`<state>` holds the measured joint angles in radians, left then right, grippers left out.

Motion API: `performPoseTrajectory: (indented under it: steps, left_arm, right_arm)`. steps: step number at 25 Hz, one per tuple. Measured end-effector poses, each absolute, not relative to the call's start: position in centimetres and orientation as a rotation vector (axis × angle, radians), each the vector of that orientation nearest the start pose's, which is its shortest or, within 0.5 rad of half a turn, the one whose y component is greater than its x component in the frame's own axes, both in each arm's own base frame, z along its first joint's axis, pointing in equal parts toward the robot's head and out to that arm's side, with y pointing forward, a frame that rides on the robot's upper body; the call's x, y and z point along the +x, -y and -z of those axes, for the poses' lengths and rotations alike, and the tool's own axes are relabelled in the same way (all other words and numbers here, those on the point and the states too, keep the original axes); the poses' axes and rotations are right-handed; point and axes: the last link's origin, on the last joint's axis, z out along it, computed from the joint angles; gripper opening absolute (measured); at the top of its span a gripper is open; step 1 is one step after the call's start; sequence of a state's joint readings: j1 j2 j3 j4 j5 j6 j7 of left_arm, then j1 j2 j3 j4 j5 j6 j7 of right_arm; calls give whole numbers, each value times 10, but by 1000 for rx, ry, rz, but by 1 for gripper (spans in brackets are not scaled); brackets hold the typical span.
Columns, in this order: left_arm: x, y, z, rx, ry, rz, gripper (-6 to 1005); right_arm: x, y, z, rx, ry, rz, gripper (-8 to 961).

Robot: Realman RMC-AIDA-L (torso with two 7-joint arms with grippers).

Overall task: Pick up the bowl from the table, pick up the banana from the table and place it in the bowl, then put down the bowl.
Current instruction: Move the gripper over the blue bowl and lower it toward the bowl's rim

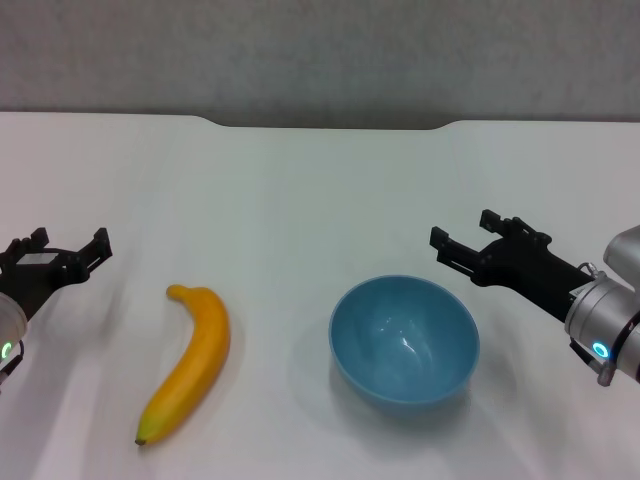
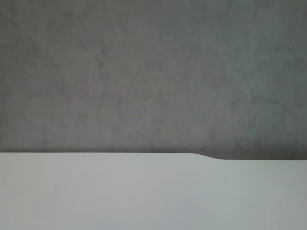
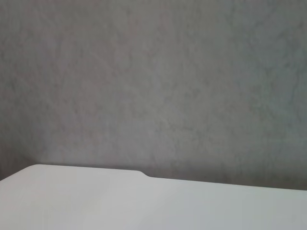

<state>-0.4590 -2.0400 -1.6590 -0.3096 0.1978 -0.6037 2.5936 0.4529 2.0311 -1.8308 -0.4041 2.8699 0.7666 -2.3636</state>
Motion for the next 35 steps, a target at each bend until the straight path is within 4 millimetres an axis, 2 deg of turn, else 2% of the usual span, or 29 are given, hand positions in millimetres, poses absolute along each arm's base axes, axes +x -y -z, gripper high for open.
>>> performPoseTrajectory:
  steps: [13,18,27,31,35]
  left_arm:
    - [-363,-369,4,-1674,915,477,890]
    - [-364,-366,7,-1676,924,473,890]
    - [-356,-367,9,-1715,907,516,889]
    - [-343,-373,8,-1749,899,535,889]
    - [-332,-375,6,-1776,885,491,888]
  right_arm:
    - [282,-359,61,-2125,-762,-696,891]
    - [273,-359,62,-2139,-736,-720,893]
    - [278,-354,64,-2144,-775,-714,893]
    - [276,-356,62,-2162,-831,-705,891]
    - [272,-363,59,-2197,-869,-626,890]
